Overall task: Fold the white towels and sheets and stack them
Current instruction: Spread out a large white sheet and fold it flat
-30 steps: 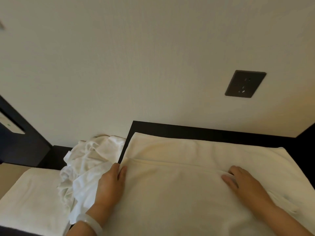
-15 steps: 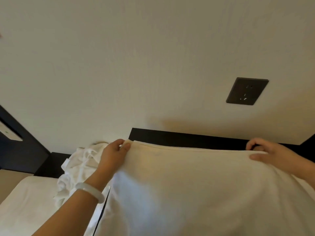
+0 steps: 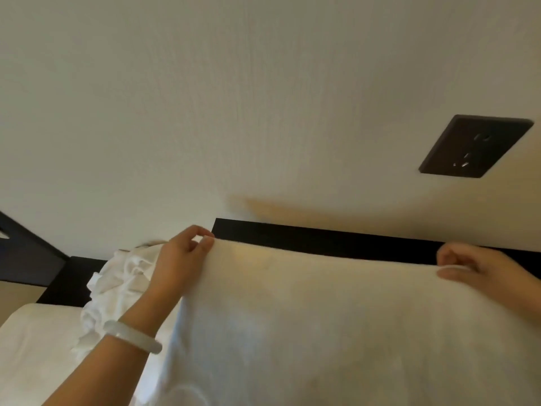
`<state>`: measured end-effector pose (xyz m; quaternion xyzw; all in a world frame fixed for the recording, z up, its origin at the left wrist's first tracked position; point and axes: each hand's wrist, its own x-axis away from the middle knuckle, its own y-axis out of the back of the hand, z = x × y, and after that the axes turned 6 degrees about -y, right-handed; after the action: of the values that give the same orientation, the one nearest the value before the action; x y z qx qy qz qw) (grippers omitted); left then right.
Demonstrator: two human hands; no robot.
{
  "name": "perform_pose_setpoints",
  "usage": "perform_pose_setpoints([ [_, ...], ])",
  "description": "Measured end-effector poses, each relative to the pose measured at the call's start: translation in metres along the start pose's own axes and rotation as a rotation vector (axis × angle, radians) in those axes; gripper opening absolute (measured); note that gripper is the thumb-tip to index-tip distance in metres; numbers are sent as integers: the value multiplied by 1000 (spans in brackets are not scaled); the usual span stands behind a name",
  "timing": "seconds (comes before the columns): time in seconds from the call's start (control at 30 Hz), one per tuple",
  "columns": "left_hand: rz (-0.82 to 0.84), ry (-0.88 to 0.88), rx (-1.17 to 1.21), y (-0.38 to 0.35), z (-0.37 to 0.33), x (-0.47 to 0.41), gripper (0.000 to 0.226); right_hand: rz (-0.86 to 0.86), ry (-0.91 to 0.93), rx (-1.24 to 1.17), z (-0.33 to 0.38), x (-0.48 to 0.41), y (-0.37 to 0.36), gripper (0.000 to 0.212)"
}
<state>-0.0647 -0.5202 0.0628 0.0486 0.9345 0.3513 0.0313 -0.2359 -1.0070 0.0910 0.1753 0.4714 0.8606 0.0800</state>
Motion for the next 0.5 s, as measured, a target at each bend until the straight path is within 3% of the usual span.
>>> perform_pose_setpoints([
  [0.13,123,-23,-134,-21,-3,-7,16,-7,-32,16,3,-6,-23,28],
  [0.27,68,-58,-128,-27,2,-1,14,-108,58,120,9,1,-35,23],
  [0.5,-4,-83,-42,-25,2,4,16,-42,37,128,14,-2,-34,25],
])
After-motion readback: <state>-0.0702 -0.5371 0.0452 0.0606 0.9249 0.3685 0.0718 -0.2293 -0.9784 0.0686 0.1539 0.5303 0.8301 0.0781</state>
